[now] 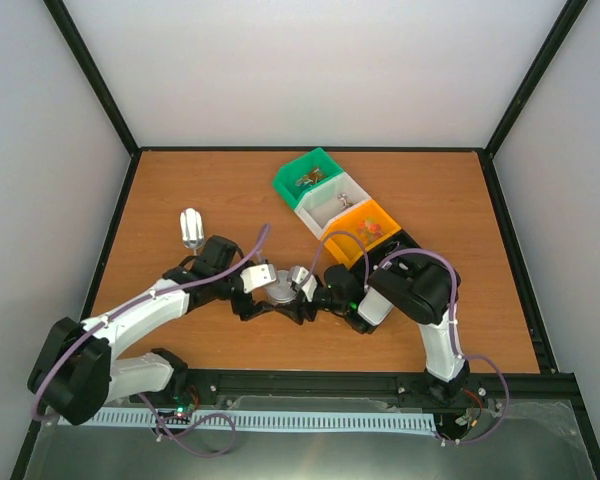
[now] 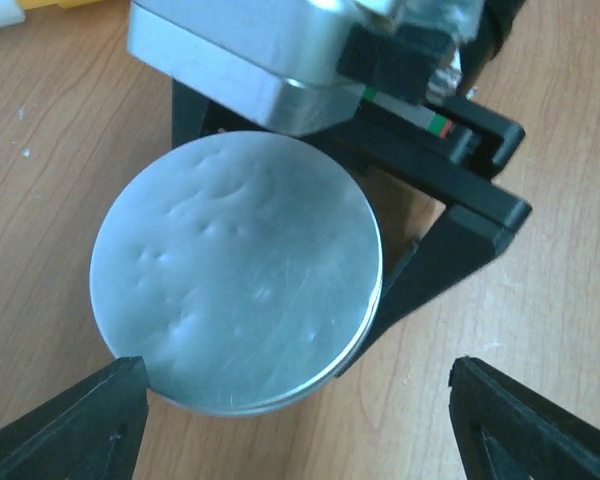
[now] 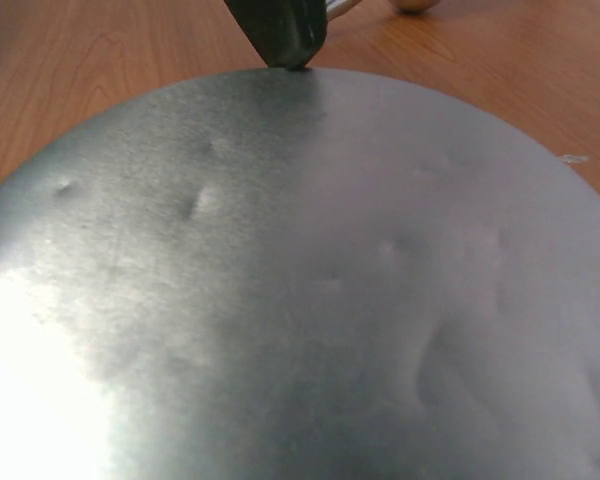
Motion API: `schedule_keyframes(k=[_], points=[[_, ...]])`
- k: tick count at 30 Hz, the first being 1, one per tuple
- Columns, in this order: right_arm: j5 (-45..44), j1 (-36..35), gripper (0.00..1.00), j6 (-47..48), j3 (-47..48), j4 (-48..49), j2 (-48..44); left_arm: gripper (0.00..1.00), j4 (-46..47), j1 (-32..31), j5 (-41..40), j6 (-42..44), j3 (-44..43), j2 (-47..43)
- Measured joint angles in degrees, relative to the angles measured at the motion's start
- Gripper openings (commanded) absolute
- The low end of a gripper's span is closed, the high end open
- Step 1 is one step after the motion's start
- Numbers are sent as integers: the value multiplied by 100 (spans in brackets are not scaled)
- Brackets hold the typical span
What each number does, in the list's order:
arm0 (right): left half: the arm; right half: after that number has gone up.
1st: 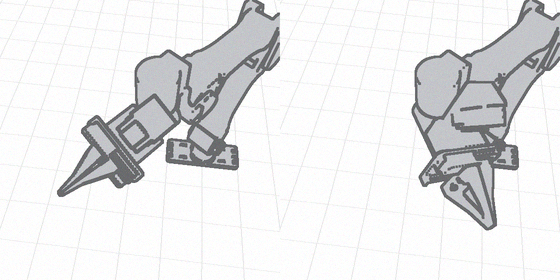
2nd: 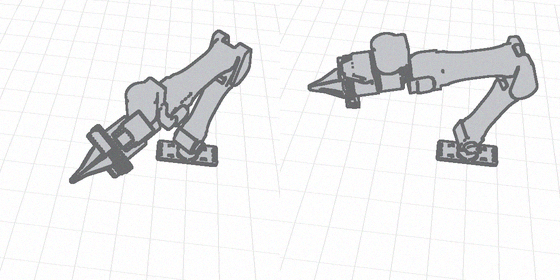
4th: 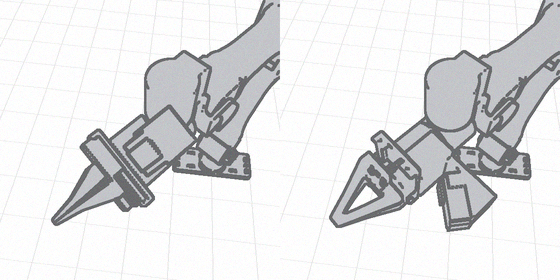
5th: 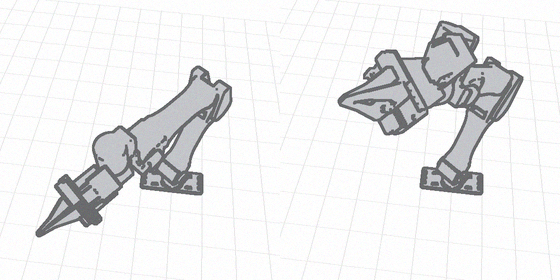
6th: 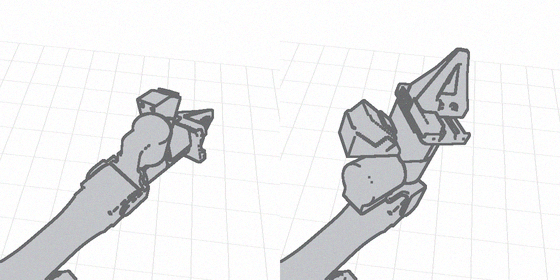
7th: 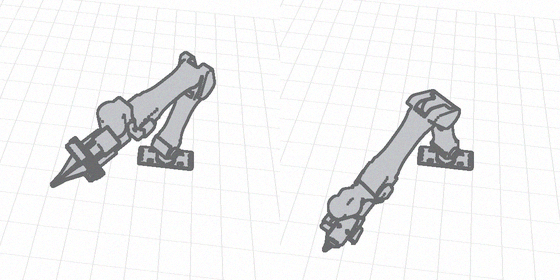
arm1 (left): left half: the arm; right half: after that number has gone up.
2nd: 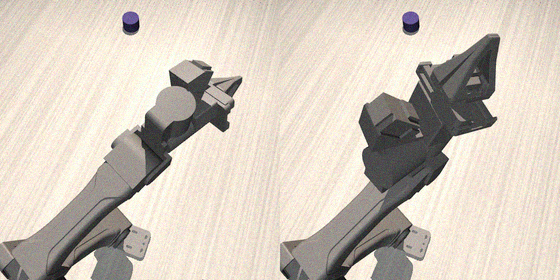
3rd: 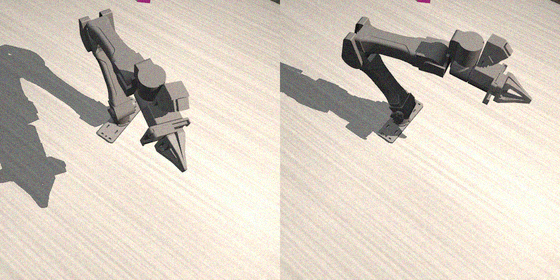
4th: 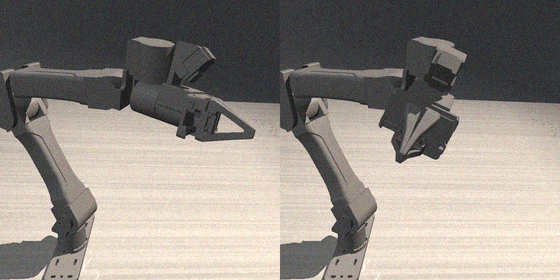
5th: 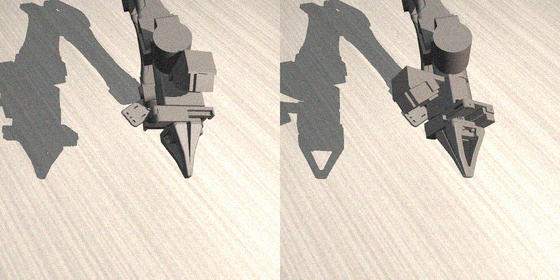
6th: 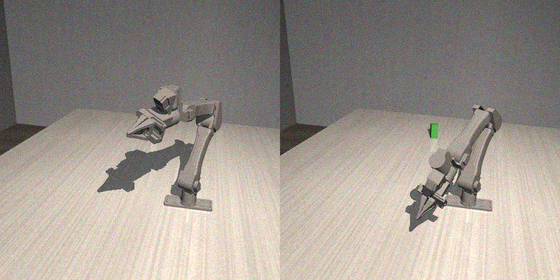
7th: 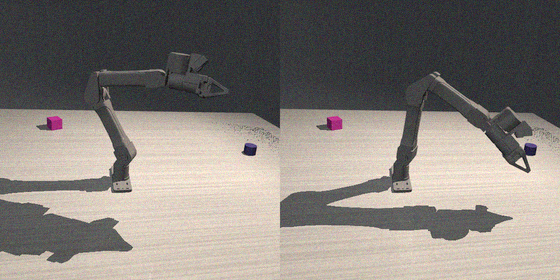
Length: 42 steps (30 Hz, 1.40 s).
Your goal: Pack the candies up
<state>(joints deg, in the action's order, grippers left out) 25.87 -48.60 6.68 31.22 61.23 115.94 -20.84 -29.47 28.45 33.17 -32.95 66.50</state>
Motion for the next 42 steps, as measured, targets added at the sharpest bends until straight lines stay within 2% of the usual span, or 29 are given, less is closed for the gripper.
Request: schedule_keyframes(k=[3,7,12,17,23,33,42], points=[[-173,-39,48,-31,26,131,79,71,33,-37,-37,-50,-122,151],[-236,-61,50,-33,46,247,151,50,-13,-48,-31,42,-267,157],[-234,-61,51,-31,55,323,199,40,-114,-55,-55,341,-549,157],[-232,-63,52,-31,57,352,216,33,-227,-131,-101,581,-619,205],[-240,-63,52,22,70,365,240,25,-275,-474,-457,944,-612,673],[-289,-4,55,37,70,498,315,20,-11,-623,-601,1475,-625,929],[-341,96,55,26,13,603,330,15,-317,-627,-444,1784,-1064,1449]])
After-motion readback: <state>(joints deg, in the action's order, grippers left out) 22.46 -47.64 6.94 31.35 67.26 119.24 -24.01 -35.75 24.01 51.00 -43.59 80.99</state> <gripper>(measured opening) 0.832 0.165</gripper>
